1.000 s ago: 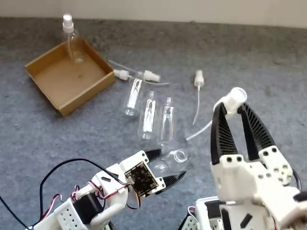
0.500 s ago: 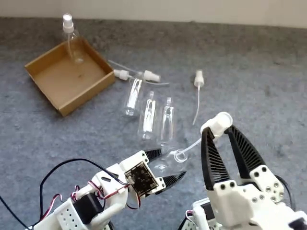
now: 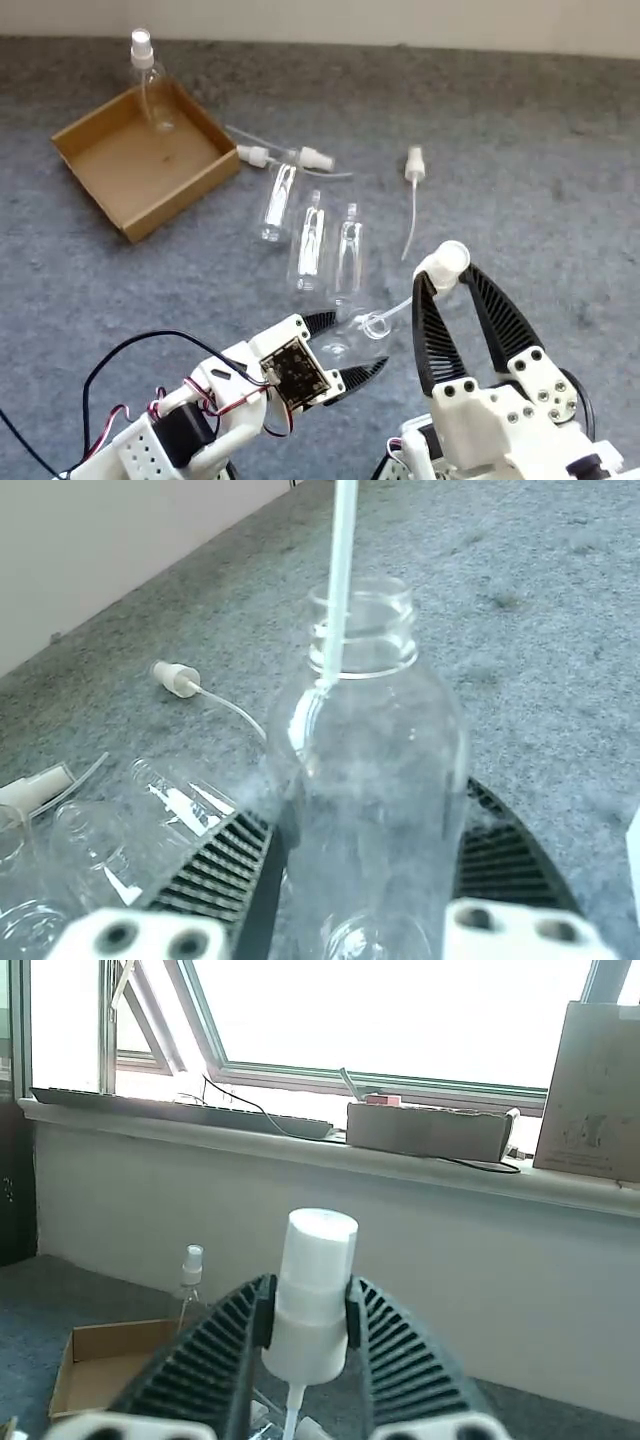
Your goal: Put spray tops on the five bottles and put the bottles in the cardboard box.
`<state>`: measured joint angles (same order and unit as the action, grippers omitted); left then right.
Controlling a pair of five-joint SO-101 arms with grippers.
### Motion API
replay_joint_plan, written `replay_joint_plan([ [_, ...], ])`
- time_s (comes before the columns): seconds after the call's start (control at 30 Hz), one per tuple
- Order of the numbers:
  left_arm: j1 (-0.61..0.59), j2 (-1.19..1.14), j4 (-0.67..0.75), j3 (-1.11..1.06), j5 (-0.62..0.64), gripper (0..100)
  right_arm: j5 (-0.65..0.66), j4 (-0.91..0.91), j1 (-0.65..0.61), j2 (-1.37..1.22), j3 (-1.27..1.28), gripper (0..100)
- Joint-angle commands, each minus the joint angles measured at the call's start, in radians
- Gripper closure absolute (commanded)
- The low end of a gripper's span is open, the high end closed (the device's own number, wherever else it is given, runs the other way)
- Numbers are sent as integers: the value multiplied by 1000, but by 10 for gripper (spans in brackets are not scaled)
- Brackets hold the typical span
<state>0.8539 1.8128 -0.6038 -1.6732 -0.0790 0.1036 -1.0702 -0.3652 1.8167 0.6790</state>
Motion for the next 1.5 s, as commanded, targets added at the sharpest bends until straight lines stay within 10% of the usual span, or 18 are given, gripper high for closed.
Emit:
replay_joint_plan([
  [0.0, 8, 8, -17, -21, -12, 899, 15, 36, -4, 4, -28, 993],
  [1.47, -85, 8, -15, -21, -8, 899, -75, 113, 76, 13, 59, 993],
])
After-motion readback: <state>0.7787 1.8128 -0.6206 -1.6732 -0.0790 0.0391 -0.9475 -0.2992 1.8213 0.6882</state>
